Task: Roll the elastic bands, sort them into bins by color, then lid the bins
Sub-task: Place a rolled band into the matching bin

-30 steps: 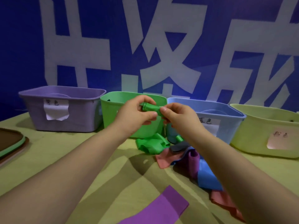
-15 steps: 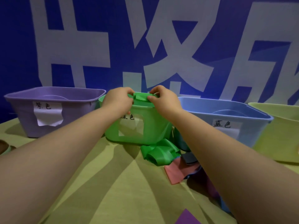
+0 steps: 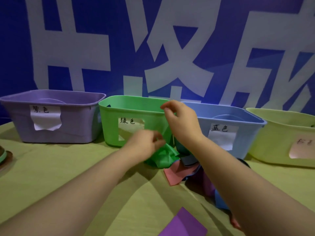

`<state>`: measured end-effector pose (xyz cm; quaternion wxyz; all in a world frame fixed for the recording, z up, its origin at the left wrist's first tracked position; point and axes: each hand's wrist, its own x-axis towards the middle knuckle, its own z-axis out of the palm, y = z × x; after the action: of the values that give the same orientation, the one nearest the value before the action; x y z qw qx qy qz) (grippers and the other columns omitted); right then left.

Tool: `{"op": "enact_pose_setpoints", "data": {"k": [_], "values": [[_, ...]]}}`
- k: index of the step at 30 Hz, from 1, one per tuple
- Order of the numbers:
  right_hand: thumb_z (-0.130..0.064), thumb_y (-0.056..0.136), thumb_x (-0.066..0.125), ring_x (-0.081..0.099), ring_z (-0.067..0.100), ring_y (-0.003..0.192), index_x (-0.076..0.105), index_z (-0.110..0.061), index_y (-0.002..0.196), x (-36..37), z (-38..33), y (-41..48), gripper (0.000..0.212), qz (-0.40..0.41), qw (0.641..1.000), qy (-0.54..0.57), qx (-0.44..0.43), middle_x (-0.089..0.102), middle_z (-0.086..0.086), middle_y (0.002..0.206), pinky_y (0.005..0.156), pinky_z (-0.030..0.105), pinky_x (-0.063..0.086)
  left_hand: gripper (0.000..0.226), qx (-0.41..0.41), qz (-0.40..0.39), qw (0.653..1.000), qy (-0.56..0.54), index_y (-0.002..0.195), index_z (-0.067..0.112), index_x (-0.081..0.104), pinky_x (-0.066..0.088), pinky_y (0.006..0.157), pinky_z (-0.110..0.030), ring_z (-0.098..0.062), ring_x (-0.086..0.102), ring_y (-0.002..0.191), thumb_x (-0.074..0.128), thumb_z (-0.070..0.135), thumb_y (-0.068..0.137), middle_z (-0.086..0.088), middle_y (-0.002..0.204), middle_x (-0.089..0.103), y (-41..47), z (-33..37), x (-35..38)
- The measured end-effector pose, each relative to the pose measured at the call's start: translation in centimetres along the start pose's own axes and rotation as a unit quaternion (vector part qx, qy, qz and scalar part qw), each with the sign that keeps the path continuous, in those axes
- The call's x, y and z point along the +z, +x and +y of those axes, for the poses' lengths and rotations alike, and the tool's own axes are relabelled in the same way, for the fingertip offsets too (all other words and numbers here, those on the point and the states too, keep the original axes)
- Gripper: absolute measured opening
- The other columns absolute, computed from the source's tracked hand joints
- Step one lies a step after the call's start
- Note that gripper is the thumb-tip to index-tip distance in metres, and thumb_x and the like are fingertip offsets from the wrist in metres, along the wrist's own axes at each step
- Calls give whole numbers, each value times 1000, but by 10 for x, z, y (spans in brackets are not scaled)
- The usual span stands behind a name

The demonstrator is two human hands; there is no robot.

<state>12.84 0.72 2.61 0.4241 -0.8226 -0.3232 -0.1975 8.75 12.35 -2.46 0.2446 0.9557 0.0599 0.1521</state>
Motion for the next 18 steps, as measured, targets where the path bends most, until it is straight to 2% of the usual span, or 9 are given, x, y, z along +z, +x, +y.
{"op": "enact_pose_setpoints", "data": {"k": [3, 5, 7, 10, 14, 18], "values": [[-19, 94, 47, 58, 14, 96, 67, -20, 103, -7, 2, -24, 23, -5, 1000, 11, 6, 67, -3, 103, 89, 34, 44, 57, -11, -105, 989, 104, 135, 24, 45, 41, 95, -29, -24, 49, 119, 61, 45, 84, -8, 134, 50, -8, -6, 29], [-19, 92, 48, 57, 14, 84, 68, -21, 100, -14, 8, -37, 22, -11, 1000, 10, 15, 65, -5, 90, 85, 35, 46, 66, -13, -105, 986, 132, 139, 28, 38, 40, 99, -32, -24, 45, 123, 63, 48, 81, -7, 136, 46, -10, -5, 37], [-18, 91, 48, 53, 10, 74, 68, -22, 98, -17, 13, -44, 22, -18, 999, 15, 25, 58, -11, 77, 83, 39, 48, 62, -21, -92, 988, 120, 138, 28, 40, 40, 98, -31, -23, 46, 121, 63, 43, 83, -6, 132, 49, -11, -4, 37], [-20, 91, 47, 55, 13, 72, 68, -25, 96, -22, 18, -52, 22, -31, 998, 15, 42, 54, -15, 69, 83, 42, 49, 48, -29, -77, 989, 121, 132, 25, 49, 40, 98, -29, -23, 51, 116, 62, 31, 86, -4, 127, 54, -14, 2, 35], [-21, 92, 46, 60, 18, 89, 67, -24, 100, -23, 18, -62, 22, -55, 997, 13, 56, 66, -6, 87, 88, 42, 46, 37, -29, 11, 995, 95, 126, 24, 55, 42, 96, -35, -22, 52, 113, 56, 16, 90, -2, 122, 56, -24, 14, 26], [-23, 91, 49, 59, 16, 98, 65, -24, 105, -24, 19, -69, 22, -64, 996, 19, 67, 67, -3, 105, 90, 38, 46, 33, -23, 112, 993, -21, 111, 19, 58, 41, 78, -29, -25, 51, 100, 55, 1, 83, -6, 112, 53, -33, 38, 5]]}}
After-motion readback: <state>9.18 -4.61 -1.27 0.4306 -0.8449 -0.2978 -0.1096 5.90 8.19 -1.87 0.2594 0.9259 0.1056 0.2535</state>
